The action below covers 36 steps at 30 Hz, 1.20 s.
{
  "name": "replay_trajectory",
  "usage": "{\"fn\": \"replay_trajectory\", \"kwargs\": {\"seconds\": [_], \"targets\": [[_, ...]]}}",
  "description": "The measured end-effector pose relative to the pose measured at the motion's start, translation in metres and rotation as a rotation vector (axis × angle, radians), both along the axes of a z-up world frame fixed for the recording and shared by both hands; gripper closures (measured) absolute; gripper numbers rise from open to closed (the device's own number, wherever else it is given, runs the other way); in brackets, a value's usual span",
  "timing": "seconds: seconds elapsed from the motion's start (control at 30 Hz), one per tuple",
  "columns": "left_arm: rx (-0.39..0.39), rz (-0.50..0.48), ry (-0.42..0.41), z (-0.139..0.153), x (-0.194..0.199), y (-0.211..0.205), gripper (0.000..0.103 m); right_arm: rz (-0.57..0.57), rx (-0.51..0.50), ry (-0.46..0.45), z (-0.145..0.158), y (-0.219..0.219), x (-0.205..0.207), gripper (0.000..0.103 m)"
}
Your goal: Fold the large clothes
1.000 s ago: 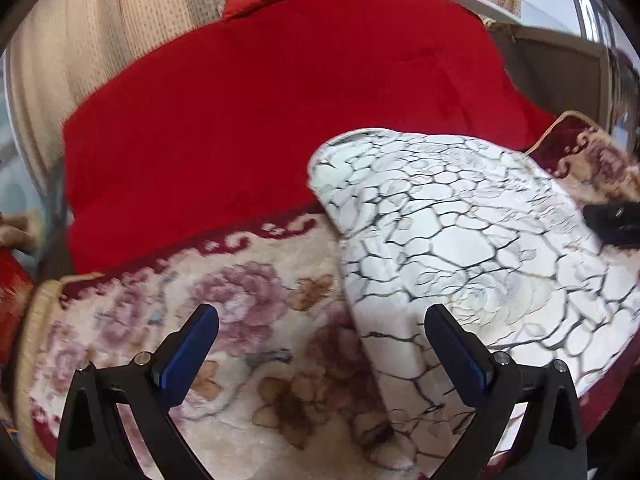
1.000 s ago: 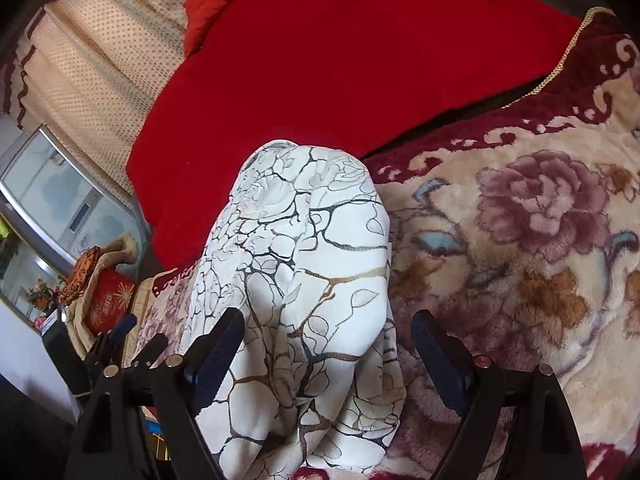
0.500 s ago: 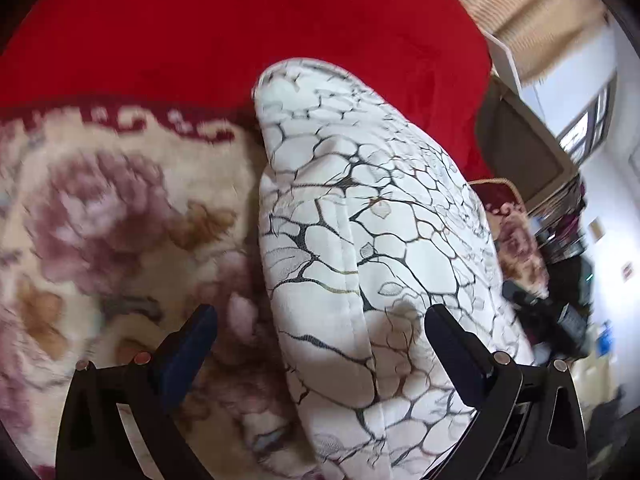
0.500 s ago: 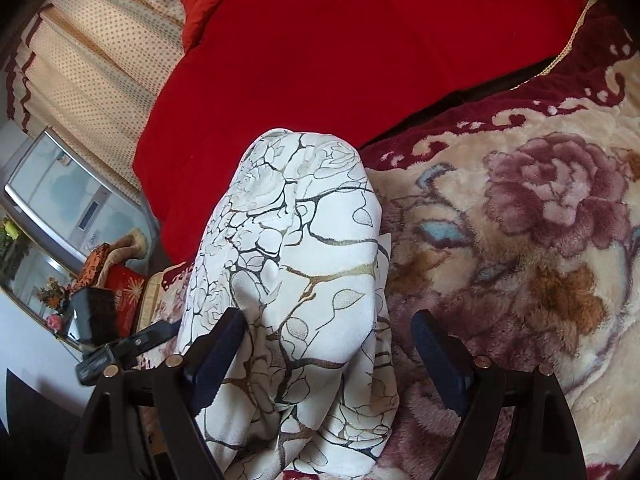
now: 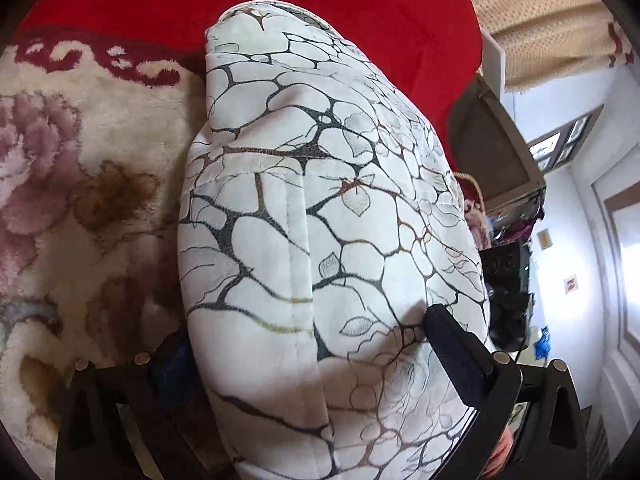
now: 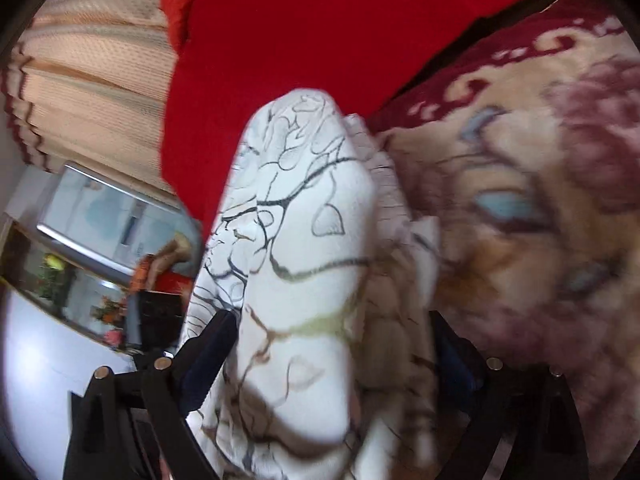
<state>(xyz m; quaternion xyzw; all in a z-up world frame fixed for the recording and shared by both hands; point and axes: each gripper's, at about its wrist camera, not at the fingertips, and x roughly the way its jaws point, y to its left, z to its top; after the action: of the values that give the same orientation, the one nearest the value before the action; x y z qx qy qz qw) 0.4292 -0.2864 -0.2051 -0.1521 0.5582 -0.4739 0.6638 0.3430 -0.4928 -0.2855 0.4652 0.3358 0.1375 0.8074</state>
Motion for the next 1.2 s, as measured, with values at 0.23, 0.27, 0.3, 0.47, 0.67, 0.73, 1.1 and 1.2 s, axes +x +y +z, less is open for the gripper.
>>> {"fn": "replay_trajectory", "kwargs": {"seconds": [0.23, 0.27, 0.3, 0.47, 0.67, 0.73, 1.1, 1.2], "targets": [[-0.042, 0.029, -0.039, 0.008, -0.011, -0.002, 0.004, 0.017, -0.035, -0.018, 0.005, 0.017, 0.009, 0.025], [-0.043, 0.03, -0.052, 0.011, -0.013, -0.005, 0.007, 0.017, -0.044, -0.022, 0.007, 0.019, 0.008, 0.028], [-0.044, 0.031, -0.074, 0.017, -0.017, -0.005, 0.011, 0.017, -0.055, -0.026, 0.01, 0.02, 0.007, 0.033], [-0.055, 0.046, -0.131, 0.032, -0.029, -0.002, 0.03, -0.004, -0.122, -0.062, 0.032, 0.03, 0.002, 0.044], [-0.073, 0.073, -0.202, 0.054, -0.042, 0.01, 0.033, -0.013, -0.185, -0.148, 0.064, 0.047, -0.009, 0.048], [-0.075, 0.087, -0.232, 0.066, -0.043, 0.019, 0.033, -0.007, -0.207, -0.172, 0.072, 0.054, -0.011, 0.049], [-0.004, 0.181, -0.436, 0.105, -0.067, 0.065, 0.033, 0.012, -0.217, -0.347, 0.101, 0.111, -0.012, 0.05], [0.115, 0.174, -0.393, 0.08, -0.058, 0.058, 0.033, 0.012, -0.199, -0.32, 0.085, 0.122, -0.009, 0.05]]}}
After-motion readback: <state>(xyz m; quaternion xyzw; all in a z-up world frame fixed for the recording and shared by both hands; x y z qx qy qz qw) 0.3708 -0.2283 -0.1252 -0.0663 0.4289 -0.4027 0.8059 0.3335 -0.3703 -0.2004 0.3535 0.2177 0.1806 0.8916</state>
